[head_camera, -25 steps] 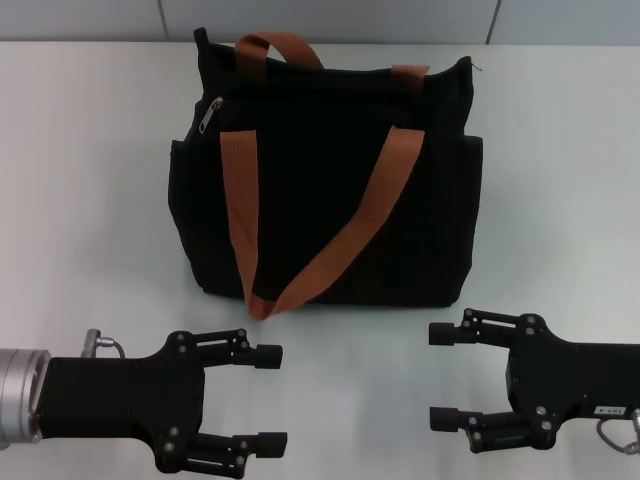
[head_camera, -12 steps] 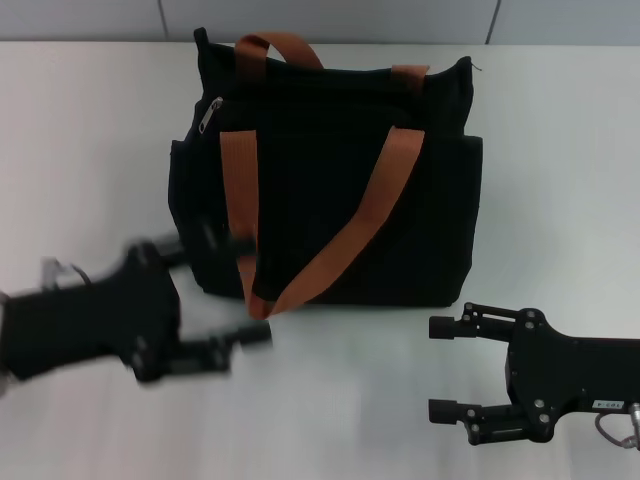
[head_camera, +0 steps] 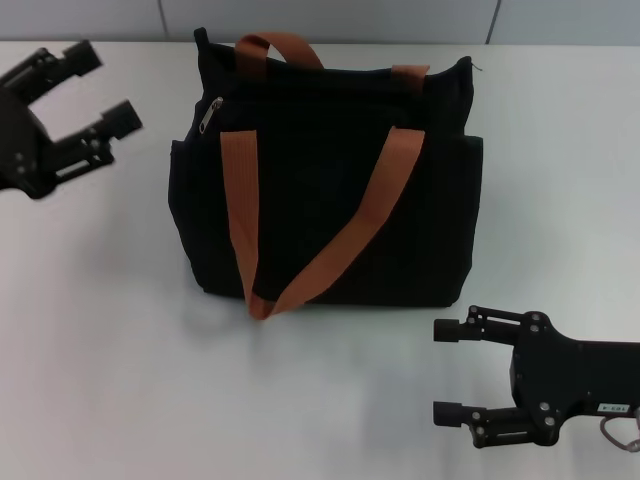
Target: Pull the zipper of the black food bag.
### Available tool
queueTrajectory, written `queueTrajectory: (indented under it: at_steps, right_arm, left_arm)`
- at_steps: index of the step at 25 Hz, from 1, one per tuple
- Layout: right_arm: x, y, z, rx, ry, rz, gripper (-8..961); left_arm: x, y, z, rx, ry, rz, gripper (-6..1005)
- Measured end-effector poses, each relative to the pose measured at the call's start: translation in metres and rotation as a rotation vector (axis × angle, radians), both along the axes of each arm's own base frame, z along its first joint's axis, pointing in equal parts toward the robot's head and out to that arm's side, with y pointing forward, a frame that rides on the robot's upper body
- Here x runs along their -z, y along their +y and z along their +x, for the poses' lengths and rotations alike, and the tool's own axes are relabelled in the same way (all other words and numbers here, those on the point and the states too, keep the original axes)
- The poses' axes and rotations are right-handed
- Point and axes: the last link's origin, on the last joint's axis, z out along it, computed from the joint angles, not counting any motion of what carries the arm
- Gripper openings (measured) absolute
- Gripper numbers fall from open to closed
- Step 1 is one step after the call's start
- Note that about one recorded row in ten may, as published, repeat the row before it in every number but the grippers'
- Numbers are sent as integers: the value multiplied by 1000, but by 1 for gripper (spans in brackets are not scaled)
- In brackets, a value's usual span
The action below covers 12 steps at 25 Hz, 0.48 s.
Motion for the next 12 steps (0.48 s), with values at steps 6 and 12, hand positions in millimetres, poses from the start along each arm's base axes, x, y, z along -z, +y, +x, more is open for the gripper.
queueTrajectory:
  at_steps: [6, 12]
  right_arm:
    - [0, 0, 0, 1, -1, -1, 826]
    - [0, 0, 0, 3, 0, -1, 826]
  left_arm:
    - [-8, 17, -14, -73, 182, -32, 757]
    - [-3, 26, -17, -107, 278, -53, 746]
